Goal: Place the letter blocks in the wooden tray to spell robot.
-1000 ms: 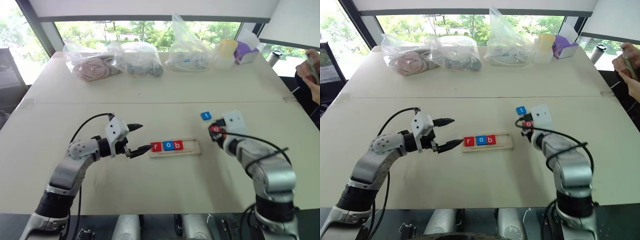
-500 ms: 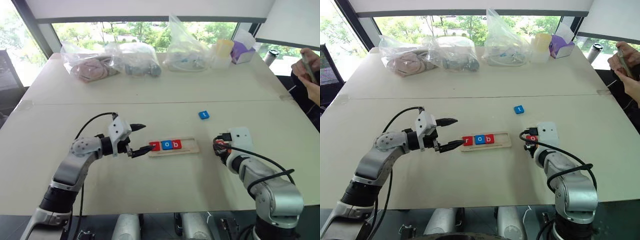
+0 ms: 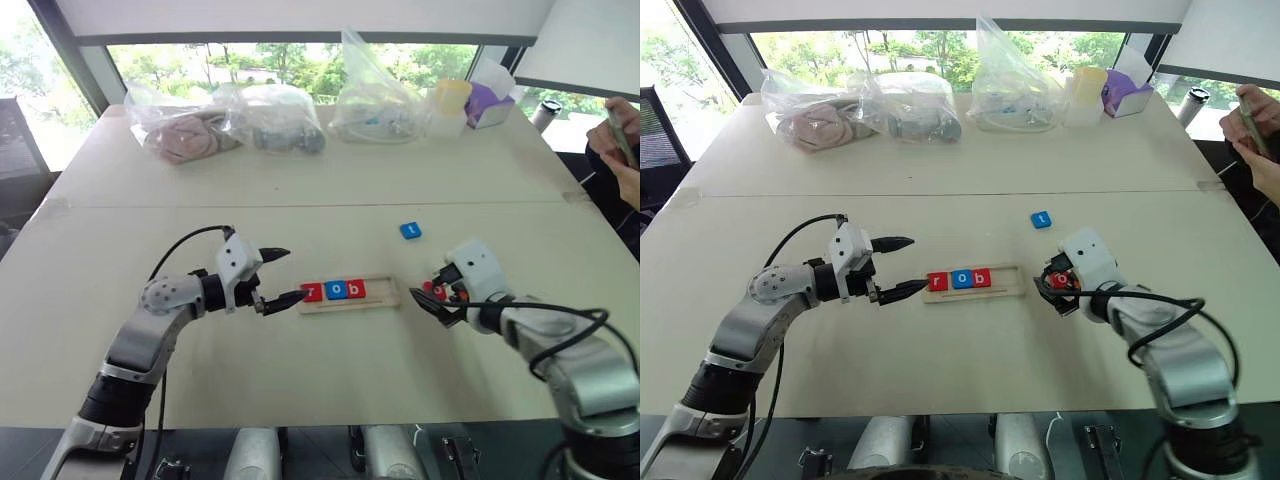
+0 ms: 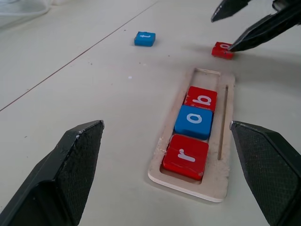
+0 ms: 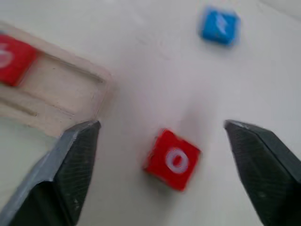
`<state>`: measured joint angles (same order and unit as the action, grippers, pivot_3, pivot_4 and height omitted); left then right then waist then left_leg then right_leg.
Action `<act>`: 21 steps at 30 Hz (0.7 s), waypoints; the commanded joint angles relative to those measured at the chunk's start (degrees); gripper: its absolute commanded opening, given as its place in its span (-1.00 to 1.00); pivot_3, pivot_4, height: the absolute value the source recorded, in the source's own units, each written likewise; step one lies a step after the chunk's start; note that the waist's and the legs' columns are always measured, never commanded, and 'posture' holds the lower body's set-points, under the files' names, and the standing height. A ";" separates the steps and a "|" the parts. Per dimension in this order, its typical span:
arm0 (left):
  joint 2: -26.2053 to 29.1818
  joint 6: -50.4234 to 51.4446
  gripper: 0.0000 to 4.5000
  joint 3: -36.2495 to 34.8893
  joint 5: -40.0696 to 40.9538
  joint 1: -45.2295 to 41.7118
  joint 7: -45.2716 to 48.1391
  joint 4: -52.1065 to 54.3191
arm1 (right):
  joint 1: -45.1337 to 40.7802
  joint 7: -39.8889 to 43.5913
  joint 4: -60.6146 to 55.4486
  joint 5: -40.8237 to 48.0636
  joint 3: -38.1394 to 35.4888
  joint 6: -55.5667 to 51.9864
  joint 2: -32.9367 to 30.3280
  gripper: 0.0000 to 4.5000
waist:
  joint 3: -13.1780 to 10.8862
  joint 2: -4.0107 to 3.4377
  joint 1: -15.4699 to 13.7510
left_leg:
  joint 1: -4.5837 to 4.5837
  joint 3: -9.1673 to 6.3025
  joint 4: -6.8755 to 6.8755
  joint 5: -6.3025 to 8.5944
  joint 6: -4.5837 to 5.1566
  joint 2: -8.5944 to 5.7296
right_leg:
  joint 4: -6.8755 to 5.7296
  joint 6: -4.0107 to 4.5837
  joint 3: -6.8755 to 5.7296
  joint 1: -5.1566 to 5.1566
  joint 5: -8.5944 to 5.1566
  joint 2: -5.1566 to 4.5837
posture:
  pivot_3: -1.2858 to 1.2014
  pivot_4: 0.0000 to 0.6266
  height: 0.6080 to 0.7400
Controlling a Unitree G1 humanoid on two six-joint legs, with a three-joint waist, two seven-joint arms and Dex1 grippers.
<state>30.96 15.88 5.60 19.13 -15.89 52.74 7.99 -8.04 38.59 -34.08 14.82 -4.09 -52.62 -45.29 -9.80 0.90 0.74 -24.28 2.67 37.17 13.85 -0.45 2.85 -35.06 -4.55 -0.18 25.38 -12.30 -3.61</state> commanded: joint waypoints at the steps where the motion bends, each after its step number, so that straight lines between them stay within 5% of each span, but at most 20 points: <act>1: -0.51 -1.00 1.00 -0.33 -0.15 -0.99 -0.35 1.01 | -0.47 14.24 7.54 -0.66 0.49 21.35 -6.47 0.98 | -0.03 0.08 -0.03 | 0.01 -0.02 0.00 0.00 0.00 0.01 | 0.00 0.00 0.00 -0.01 0.00 0.03 | 0.03 -0.52 1.00; 10: -1.19 -1.28 1.00 -0.43 -0.60 -1.66 -0.70 0.09 | -9.28 31.93 37.36 -0.62 5.36 39.78 -7.98 0.98 | -0.04 0.13 -0.08 | 0.04 0.00 0.09 -0.01 0.01 0.02 | -0.06 0.05 0.03 -0.05 0.04 0.08 | 0.03 -0.52 1.00; 21: -1.34 -1.15 1.00 -0.81 -0.94 -1.52 -0.82 0.23 | -18.97 38.35 57.27 -5.72 10.47 47.60 -5.48 0.98 | -0.03 0.11 -0.18 | 0.08 0.00 0.10 -0.02 0.01 0.02 | -0.14 0.05 0.02 -0.07 0.05 0.09 | 0.03 -0.52 1.00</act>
<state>29.31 15.53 5.78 18.00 -16.77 52.10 6.91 -26.08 76.35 22.34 9.60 6.52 -6.63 -50.73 -9.83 1.02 0.56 -24.20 2.66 37.28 13.83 -0.44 2.87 -35.20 -4.50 -0.15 25.30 -12.25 -3.52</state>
